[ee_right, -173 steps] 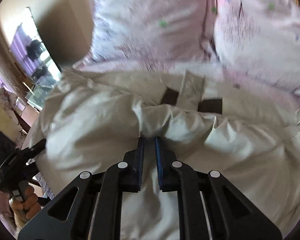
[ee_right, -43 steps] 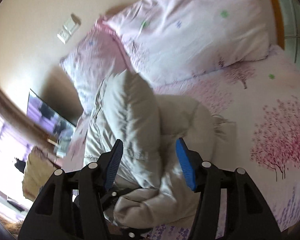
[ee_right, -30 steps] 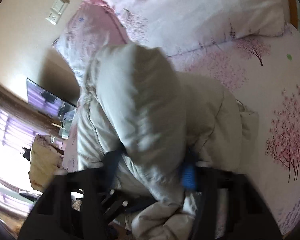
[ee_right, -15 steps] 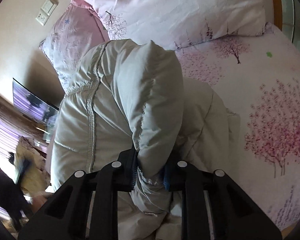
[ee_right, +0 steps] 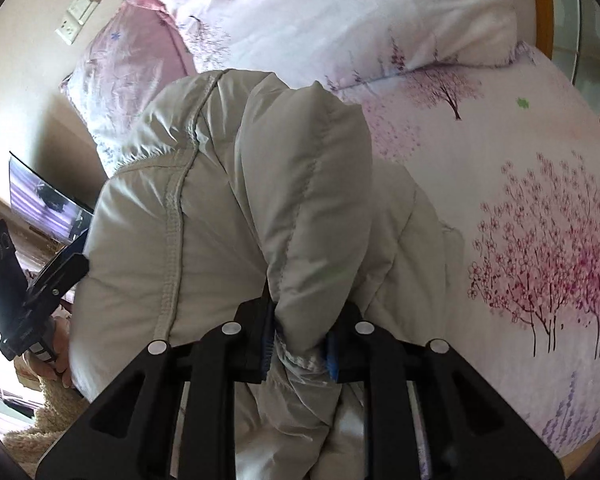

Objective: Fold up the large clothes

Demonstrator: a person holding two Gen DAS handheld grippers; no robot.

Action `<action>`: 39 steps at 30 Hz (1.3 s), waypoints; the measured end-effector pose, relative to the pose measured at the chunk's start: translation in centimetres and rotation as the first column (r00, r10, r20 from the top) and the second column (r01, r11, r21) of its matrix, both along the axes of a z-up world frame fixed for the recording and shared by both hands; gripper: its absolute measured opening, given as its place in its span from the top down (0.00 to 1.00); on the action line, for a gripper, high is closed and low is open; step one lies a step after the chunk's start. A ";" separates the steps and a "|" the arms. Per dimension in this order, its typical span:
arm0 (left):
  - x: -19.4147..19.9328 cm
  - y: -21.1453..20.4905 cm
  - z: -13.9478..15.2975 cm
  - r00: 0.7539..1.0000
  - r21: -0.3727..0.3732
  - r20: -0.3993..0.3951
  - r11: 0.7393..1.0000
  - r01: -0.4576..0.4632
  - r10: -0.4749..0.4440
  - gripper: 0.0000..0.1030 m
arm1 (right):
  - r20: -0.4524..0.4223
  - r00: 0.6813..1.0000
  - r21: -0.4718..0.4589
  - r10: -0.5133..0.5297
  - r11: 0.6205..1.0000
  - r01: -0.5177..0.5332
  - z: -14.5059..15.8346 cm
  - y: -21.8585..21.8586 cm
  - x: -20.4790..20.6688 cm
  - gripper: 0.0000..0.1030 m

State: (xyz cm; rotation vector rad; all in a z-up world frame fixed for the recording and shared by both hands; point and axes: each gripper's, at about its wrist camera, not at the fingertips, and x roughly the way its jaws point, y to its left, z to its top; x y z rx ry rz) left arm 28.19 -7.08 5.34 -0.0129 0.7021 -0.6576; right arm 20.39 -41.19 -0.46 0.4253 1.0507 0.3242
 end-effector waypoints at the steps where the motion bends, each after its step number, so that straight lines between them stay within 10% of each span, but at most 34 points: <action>1: -0.2 -0.7 0.1 1.000 0.007 -0.003 1.000 0.008 -0.008 0.35 | -0.001 1.000 0.012 -0.006 1.000 0.006 -0.4 -0.3 -0.1 0.80; 19: 0.8 -5.2 -3.0 0.999 0.184 -0.034 0.982 0.036 -0.031 0.34 | -0.086 0.995 0.172 -0.057 0.983 0.071 -5.5 -2.9 0.6 0.80; 27: 1.2 -4.9 -3.4 0.996 0.202 -0.072 0.978 0.060 -0.046 0.34 | 0.093 0.988 -0.096 -0.121 0.987 0.130 3.3 -2.5 -2.1 0.73; 34: 1.1 -5.4 -3.4 0.996 0.239 -0.066 0.968 0.071 -0.056 0.34 | 0.251 0.962 -0.185 -0.107 0.970 0.156 7.2 -1.2 -0.4 0.87; 39: 1.1 -6.0 -3.6 0.997 0.252 -0.056 0.965 0.071 -0.059 0.33 | 0.032 0.998 -0.355 -0.047 0.933 0.055 1.7 1.2 3.4 0.90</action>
